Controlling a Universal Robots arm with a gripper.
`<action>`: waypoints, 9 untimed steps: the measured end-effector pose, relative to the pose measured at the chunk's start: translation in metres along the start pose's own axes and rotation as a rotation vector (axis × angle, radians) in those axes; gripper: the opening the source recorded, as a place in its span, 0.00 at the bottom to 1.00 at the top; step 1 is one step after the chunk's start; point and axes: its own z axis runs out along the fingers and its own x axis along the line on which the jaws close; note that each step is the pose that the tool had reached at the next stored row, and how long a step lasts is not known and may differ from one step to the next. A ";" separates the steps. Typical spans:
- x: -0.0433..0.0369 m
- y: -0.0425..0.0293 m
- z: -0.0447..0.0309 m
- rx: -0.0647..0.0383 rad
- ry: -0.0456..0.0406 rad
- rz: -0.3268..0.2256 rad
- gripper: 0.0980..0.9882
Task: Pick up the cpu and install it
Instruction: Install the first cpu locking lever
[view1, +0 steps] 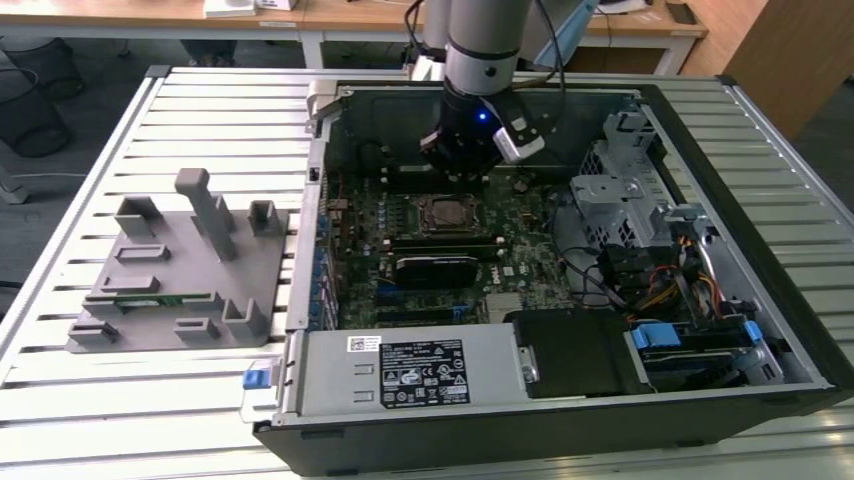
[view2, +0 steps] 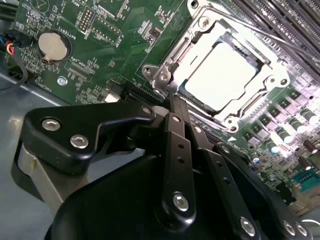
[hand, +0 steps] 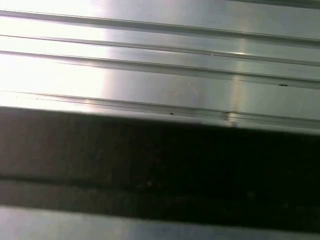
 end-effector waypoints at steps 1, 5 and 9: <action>0.0000 -0.0006 0.0000 0.000 0.0000 0.000 0.01; 0.0001 -0.0026 -0.0001 0.000 0.0000 0.000 0.01; 0.0000 -0.0045 -0.0001 0.000 0.0000 0.000 0.01</action>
